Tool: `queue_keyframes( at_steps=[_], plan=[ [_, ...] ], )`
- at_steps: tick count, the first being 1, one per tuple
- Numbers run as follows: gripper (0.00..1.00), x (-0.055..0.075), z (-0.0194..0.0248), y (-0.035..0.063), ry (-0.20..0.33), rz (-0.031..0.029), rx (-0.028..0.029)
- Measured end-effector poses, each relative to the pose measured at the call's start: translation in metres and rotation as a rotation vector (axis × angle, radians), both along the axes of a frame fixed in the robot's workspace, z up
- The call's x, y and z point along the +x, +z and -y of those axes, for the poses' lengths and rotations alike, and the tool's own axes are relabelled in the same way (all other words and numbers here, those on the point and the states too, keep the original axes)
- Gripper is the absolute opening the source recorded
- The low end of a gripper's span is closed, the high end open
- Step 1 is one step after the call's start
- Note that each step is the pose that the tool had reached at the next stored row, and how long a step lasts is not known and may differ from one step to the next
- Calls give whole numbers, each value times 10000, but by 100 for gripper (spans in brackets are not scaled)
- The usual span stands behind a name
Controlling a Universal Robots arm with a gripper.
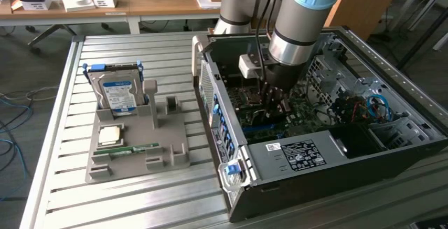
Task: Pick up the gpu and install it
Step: 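Insert the gpu into the slot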
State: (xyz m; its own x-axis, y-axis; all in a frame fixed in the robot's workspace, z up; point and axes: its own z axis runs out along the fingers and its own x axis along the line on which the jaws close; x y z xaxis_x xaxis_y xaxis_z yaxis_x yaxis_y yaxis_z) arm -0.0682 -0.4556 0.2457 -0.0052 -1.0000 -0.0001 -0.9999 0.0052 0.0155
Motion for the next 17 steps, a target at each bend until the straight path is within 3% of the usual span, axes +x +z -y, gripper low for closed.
queue_keyframes(
  at_steps=[17],
  plan=[
    [27,-7,0,13,-1,-1,-3]
  ],
)
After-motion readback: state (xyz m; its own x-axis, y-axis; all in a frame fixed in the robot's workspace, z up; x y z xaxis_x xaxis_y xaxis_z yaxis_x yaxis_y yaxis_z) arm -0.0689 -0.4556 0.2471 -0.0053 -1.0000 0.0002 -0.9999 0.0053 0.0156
